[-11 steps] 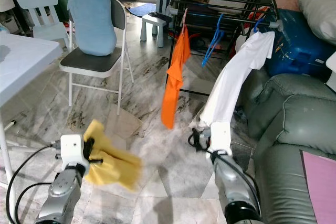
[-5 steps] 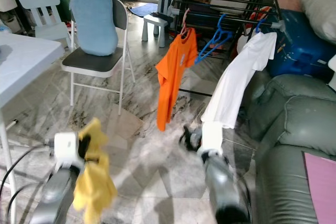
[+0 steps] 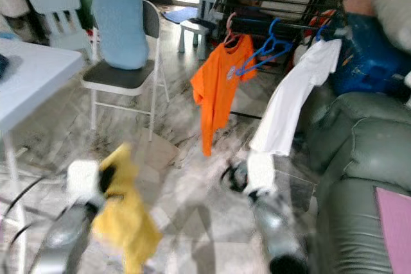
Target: Hang hanger
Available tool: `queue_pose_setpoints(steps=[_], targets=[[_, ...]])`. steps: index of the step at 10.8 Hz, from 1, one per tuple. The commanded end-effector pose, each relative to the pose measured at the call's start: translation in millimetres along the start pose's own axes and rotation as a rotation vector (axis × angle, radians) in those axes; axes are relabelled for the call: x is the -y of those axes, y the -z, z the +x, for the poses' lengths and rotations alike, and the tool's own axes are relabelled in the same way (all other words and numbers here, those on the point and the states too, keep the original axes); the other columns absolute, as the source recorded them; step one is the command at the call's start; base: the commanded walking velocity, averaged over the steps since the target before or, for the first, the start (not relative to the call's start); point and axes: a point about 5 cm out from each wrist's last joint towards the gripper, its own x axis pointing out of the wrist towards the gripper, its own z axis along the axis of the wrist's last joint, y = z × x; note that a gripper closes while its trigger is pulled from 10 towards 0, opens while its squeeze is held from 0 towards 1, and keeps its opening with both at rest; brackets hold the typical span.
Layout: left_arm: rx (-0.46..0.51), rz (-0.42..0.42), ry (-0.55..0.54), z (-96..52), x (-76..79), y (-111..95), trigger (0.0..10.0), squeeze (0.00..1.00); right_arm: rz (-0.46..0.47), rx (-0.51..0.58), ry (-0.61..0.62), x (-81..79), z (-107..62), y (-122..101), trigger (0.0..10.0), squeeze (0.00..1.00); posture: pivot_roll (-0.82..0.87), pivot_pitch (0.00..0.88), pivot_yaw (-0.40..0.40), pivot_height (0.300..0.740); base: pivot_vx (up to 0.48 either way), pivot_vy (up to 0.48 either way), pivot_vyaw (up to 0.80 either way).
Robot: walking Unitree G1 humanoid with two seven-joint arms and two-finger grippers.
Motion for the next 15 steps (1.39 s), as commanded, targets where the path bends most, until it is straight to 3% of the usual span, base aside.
queue_pose_setpoints(steps=[1, 2, 3, 4, 6, 9, 13, 15], targets=[[-0.003, -0.004, 0.020, 1.3, 3.9, 0, 10.0, 0.00, -0.005, -0.021, 0.057, 12.7, 1.4, -1, 10.0, 0.00, -0.10, 0.000, -0.018, 0.740, 0.000, 0.000, 0.00], [0.000, -0.011, -0.001, -4.3, 0.4, -4, 10.0, 0.00, 0.061, -0.003, 0.072, 22.2, 0.9, -9, 10.0, 0.00, -0.09, 0.000, -0.004, 0.740, 0.000, 0.000, 0.00], [-0.031, -0.037, -0.045, -10.3, -16.4, 1, 10.0, 0.00, 0.082, 0.006, 0.051, 15.4, -3.5, -9, 10.0, 0.00, -0.10, 0.000, 0.013, 0.740, 0.000, 0.000, 0.00], [-0.043, -0.068, -0.075, -9.6, -22.6, 3, 10.0, 0.00, 0.102, -0.006, 0.054, 10.1, -8.5, -3, 10.0, 0.00, -0.10, 0.000, 0.010, 0.740, 0.000, 0.000, 0.00], [-0.026, -0.039, -0.050, -3.0, -12.0, -1, 10.0, 0.00, 0.104, -0.014, 0.079, 10.2, -14.4, 1, 10.0, 0.00, -0.10, 0.000, -0.013, 0.740, 0.000, 0.000, 0.00], [-0.034, -0.093, -0.047, -4.2, -2.8, 0, 10.0, 0.00, 0.117, -0.026, 0.085, 14.1, -17.1, 1, 10.0, 0.00, -0.11, 0.018, -0.007, 0.740, 0.000, 0.000, 0.00], [-0.032, -0.059, -0.015, -6.1, -7.5, -2, 10.0, 0.00, 0.128, -0.012, 0.089, 15.2, -18.1, -4, 10.0, 0.00, -0.10, 0.018, -0.004, 0.740, 0.000, 0.000, 0.00], [-0.039, -0.066, 0.017, -3.6, -2.3, 2, 10.0, 0.00, 0.117, -0.017, 0.057, 11.6, -14.2, -5, 10.0, 0.00, -0.10, 0.007, -0.009, 0.740, 0.000, 0.000, -0.29]])
